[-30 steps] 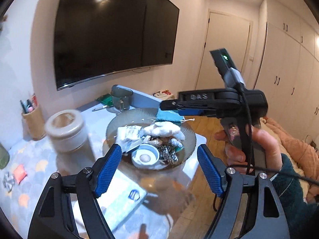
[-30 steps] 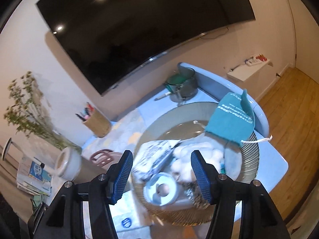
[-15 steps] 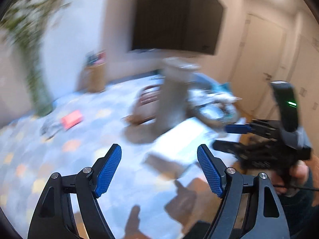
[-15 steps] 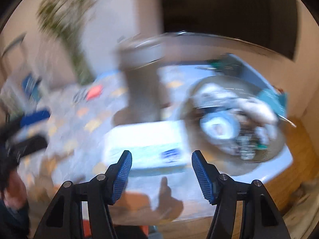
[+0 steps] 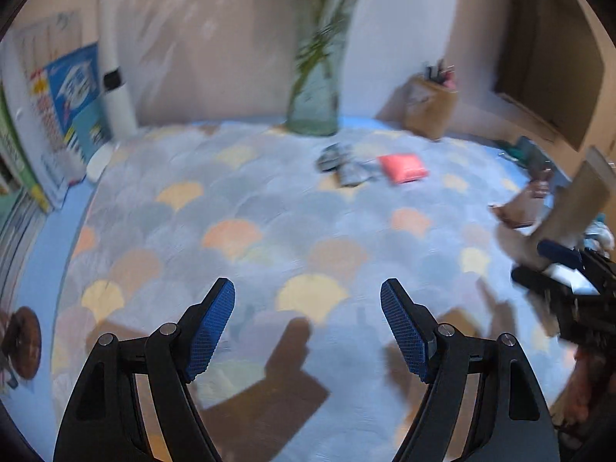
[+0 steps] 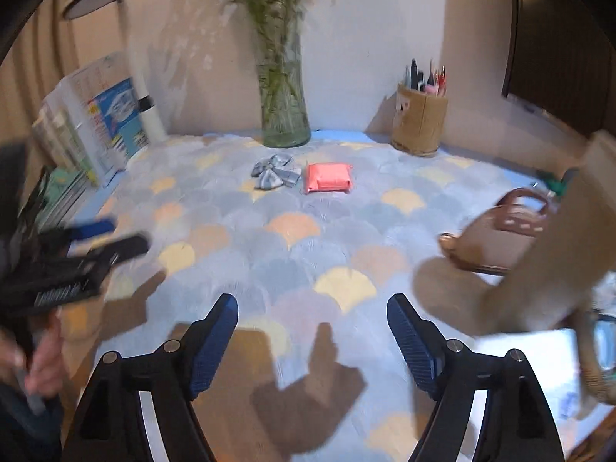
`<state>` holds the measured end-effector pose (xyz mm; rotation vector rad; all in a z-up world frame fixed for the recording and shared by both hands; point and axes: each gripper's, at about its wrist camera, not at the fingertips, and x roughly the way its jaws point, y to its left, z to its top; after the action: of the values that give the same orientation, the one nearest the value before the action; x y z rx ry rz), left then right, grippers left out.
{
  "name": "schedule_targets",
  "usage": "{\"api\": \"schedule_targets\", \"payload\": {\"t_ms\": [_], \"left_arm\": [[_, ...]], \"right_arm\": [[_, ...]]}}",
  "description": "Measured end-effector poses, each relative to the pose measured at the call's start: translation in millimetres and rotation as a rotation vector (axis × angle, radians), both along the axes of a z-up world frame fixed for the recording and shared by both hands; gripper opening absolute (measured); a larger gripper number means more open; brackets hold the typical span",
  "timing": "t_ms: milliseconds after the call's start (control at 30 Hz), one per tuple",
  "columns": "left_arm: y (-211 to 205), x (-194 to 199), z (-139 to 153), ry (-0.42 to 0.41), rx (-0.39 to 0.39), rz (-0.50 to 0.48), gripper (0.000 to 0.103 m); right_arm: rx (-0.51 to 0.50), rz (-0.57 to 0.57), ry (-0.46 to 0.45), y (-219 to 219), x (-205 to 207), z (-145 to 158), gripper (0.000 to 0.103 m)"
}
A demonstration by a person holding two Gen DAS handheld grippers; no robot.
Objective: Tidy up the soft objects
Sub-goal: 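Move both open tools back over the table, then grasp the plaid bow with the left tool while the right tool grasps the coral pouch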
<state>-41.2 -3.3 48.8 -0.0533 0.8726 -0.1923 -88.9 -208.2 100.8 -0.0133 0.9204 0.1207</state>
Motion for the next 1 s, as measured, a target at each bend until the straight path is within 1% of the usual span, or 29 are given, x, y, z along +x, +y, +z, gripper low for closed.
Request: {"api": "schedule_targets", "payload": {"t_ms": [67, 100, 133, 167, 200, 233, 267, 300, 367, 400, 467, 600, 667, 700, 733, 800, 867, 933, 967, 1000], "left_arm": [[8.0, 5.1, -12.8, -0.008, 0.026, 0.019, 0.077], [12.1, 5.8, -17.0, -0.010, 0.039, 0.025, 0.077], [16.1, 7.4, -24.4, -0.004, 0.055, 0.043, 0.077], [19.8, 8.3, -29.4, 0.000, 0.056, 0.053, 0.077], [23.9, 8.6, -34.1, 0.005, 0.045, 0.061, 0.077], [29.5, 12.0, -40.8, 0.041, 0.016, 0.076, 0.077], [33.4, 14.8, -42.1, 0.064, -0.008, 0.077, 0.077], [37.4, 17.3, -42.6, 0.070, -0.037, 0.080, 0.077], [42.5, 18.7, -43.4, 0.076, -0.060, 0.091, 0.077], [44.8, 18.3, -43.4, 0.077, -0.075, 0.090, 0.077], [46.6, 15.9, -42.3, 0.074, -0.094, 0.091, 0.077], [46.2, 15.4, -42.2, 0.073, -0.093, 0.089, 0.077], [44.8, 14.9, -42.1, 0.076, -0.084, 0.088, 0.077], [44.4, 14.7, -41.7, 0.079, -0.080, 0.088, 0.077], [44.2, 14.5, -40.9, 0.089, -0.077, 0.088, 0.077], [44.6, 13.2, -38.6, 0.126, -0.065, 0.104, 0.077], [43.7, 11.4, -31.3, 0.183, -0.050, 0.103, 0.077], [43.5, 14.8, -22.0, 0.235, -0.038, 0.099, 0.077], [44.8, 17.7, -16.8, 0.248, -0.055, 0.094, 0.077], [47.2, 21.7, -8.6, 0.247, -0.092, 0.088, 0.077]], "right_arm": [[-0.012, -0.058, -0.033, 1.3, 13.6, -14.9, 0.078], [-0.021, -0.095, -0.034, -0.3, 22.5, -24.6, 0.078], [0.000, -0.114, -0.028, -2.2, 27.8, -32.4, 0.078], [0.046, -0.126, -0.024, -5.7, 31.4, -40.3, 0.078], [0.080, -0.133, -0.022, -7.9, 33.8, -45.6, 0.078], [0.098, -0.142, -0.019, -10.4, 34.0, -51.0, 0.078], [0.093, -0.154, -0.009, -12.6, 34.4, -55.2, 0.078], [0.089, -0.164, -0.003, -13.8, 35.0, -56.3, 0.078], [0.097, -0.179, -0.010, -16.6, 34.7, -56.2, 0.079], [0.093, -0.189, -0.005, -16.8, 35.0, -58.0, 0.081], [0.077, -0.192, 0.020, -14.5, 38.8, -62.3, 0.081], [0.028, -0.186, 0.034, -7.6, 39.9, -65.9, 0.082], [0.012, -0.189, 0.040, -6.2, 39.1, -66.5, 0.084], [0.009, -0.192, 0.047, -6.4, 39.1, -67.0, 0.087], [0.014, -0.195, 0.063, -7.5, 39.9, -68.3, 0.088], [0.045, -0.197, 0.136, -11.2, 43.8, -73.9, 0.094], [0.060, -0.208, 0.168, -11.6, 41.2, -69.8, 0.095], [0.120, -0.197, 0.231, -12.4, 43.0, -66.7, 0.096], [0.154, -0.202, 0.256, -14.4, 46.5, -64.1, 0.096], [0.185, -0.208, 0.269, -15.9, 49.7, -63.1, 0.096]]}}
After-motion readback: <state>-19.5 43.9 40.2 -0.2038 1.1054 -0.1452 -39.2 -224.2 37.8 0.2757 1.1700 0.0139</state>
